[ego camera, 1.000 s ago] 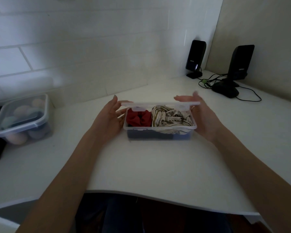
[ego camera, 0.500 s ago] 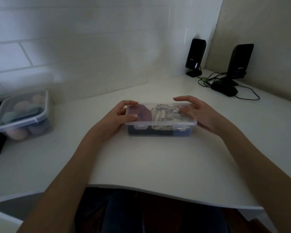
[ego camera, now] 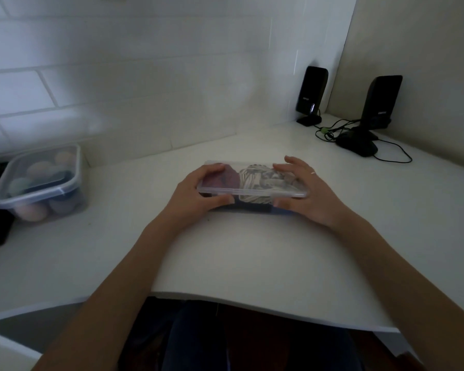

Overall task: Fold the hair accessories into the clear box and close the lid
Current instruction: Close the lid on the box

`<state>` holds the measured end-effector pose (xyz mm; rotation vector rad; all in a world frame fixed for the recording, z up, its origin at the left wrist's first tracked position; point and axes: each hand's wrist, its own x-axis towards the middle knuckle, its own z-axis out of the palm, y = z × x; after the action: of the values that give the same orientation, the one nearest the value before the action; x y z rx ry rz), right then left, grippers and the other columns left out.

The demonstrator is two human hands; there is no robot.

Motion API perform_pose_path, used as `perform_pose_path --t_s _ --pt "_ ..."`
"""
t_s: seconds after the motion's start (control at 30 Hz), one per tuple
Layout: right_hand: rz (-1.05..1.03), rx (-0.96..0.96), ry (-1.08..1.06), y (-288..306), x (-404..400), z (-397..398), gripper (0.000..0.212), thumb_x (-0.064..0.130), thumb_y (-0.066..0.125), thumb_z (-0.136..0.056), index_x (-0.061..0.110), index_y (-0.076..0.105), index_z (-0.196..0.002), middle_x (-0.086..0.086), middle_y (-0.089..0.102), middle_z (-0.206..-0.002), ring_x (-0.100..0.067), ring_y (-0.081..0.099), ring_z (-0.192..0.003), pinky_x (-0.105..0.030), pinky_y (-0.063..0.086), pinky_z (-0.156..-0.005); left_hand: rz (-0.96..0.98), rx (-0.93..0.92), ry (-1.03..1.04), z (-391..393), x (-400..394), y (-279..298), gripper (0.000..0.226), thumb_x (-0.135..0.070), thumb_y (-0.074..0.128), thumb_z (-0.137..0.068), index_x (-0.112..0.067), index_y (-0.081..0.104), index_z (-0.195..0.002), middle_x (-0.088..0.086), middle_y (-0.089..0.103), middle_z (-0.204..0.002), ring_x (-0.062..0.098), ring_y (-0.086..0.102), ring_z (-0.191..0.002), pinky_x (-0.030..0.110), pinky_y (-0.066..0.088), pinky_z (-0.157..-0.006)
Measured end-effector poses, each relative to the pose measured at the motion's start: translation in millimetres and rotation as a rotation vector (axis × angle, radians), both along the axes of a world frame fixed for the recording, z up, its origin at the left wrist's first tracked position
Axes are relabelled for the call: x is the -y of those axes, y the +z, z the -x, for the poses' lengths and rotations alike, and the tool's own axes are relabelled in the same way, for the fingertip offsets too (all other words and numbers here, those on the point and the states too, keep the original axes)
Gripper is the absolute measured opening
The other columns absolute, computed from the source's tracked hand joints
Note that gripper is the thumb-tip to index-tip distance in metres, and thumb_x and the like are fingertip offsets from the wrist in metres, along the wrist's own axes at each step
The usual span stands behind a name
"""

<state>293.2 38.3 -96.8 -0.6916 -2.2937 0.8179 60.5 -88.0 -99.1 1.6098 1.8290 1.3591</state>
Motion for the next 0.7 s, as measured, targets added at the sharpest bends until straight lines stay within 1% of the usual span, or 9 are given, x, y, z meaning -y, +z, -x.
perform_pose_path --t_s 0.1,0.17,0.23,0.3,0.37,0.43,0.5,0.6,0.7 --pt "-0.026 -0.036 0.003 0 -1 2 0.065 0.025 0.082 -0.063 0.029 0.053 -0.12 -0.009 0.035 -0.141 0.013 0.034 -0.121 0.006 0.026 -0.092 -0.001 0.008 0.019 3 -3 0 0.066 -0.033 0.086 -0.058 -0.034 0.06 -0.119 -0.017 0.058 -0.127 -0.007 0.053 -0.113 0.002 0.037 -0.091" --pt "-0.045 -0.022 0.02 0 -1 2 0.06 0.031 0.08 -0.064 0.032 0.055 -0.118 -0.009 0.034 -0.14 0.019 0.031 -0.121 0.006 0.026 -0.093 0.005 0.015 0.014 5 -2 1 0.067 -0.032 0.086 -0.058 -0.033 0.06 -0.119 -0.016 0.058 -0.128 -0.006 0.053 -0.113 0.001 0.037 -0.091" --pt "-0.076 -0.008 0.017 0 2 3 0.052 0.037 0.076 -0.066 0.033 0.059 -0.115 -0.008 0.034 -0.142 0.004 0.034 -0.129 0.002 0.027 -0.098 0.017 0.007 0.02 4 -2 2 0.065 -0.031 0.086 -0.06 -0.031 0.059 -0.12 -0.015 0.057 -0.128 -0.004 0.054 -0.112 0.001 0.036 -0.09" --pt "-0.1 -0.018 -0.04 0 4 6 0.046 0.032 0.075 -0.074 0.032 0.062 -0.118 -0.005 0.037 -0.145 -0.003 0.033 -0.132 -0.013 0.028 -0.109 0.021 -0.055 0.074 -1 -2 3 0.062 -0.035 0.083 -0.064 -0.03 0.058 -0.121 -0.016 0.058 -0.123 0.0 0.054 -0.109 0.002 0.035 -0.088" --pt "-0.162 0.023 -0.134 -2 4 13 0.041 0.03 0.067 -0.083 0.032 0.059 -0.124 -0.003 0.039 -0.148 -0.012 0.031 -0.138 -0.043 0.015 -0.119 0.012 -0.26 0.191 -5 -2 2 0.063 -0.055 0.073 -0.066 -0.029 0.057 -0.122 -0.009 0.06 -0.119 0.011 0.054 -0.11 0.013 0.037 -0.095" --pt "-0.247 0.093 -0.192 -3 4 22 0.039 0.03 0.06 -0.088 0.031 0.056 -0.128 -0.002 0.044 -0.146 -0.022 0.026 -0.142 -0.055 0.002 -0.115 0.001 -0.565 0.347 -7 -3 0 0.065 -0.068 0.055 -0.07 -0.027 0.058 -0.12 0.011 0.056 -0.133 0.031 0.046 -0.127 0.039 0.032 -0.11" --pt "-0.325 0.073 -0.166 -5 4 31 0.037 0.025 0.057 -0.091 0.023 0.057 -0.128 -0.006 0.051 -0.14 -0.03 0.031 -0.14 -0.055 0.01 -0.115 -0.083 -0.813 0.458 -16 -6 -1 0.05 -0.052 0.051 -0.08 -0.019 0.064 -0.115 0.025 0.042 -0.144 0.041 0.033 -0.137 0.05 0.026 -0.113" --pt "-0.457 0.065 -0.096 -6 5 41 0.036 0.022 0.045 -0.09 0.012 0.062 -0.12 -0.015 0.062 -0.126 -0.031 0.051 -0.126 -0.047 0.023 -0.116 -0.174 -0.964 0.396 -27 -12 -7 0.037 -0.02 0.05 -0.083 -0.007 0.064 -0.115 0.022 0.059 -0.128 0.037 0.051 -0.125 0.044 0.038 -0.108" --pt "-0.498 0.143 -0.144 -7 5 50 0.043 0.023 0.034 -0.087 0.012 0.062 -0.116 -0.017 0.063 -0.123 -0.033 0.054 -0.122 -0.05 0.028 -0.112 -0.088 -1.073 0.391 -26 -14 -13 0.045 -0.021 0.048 -0.08 -0.004 0.059 -0.121 0.015 0.064 -0.122 0.032 0.058 -0.117 0.04 0.03 -0.104"
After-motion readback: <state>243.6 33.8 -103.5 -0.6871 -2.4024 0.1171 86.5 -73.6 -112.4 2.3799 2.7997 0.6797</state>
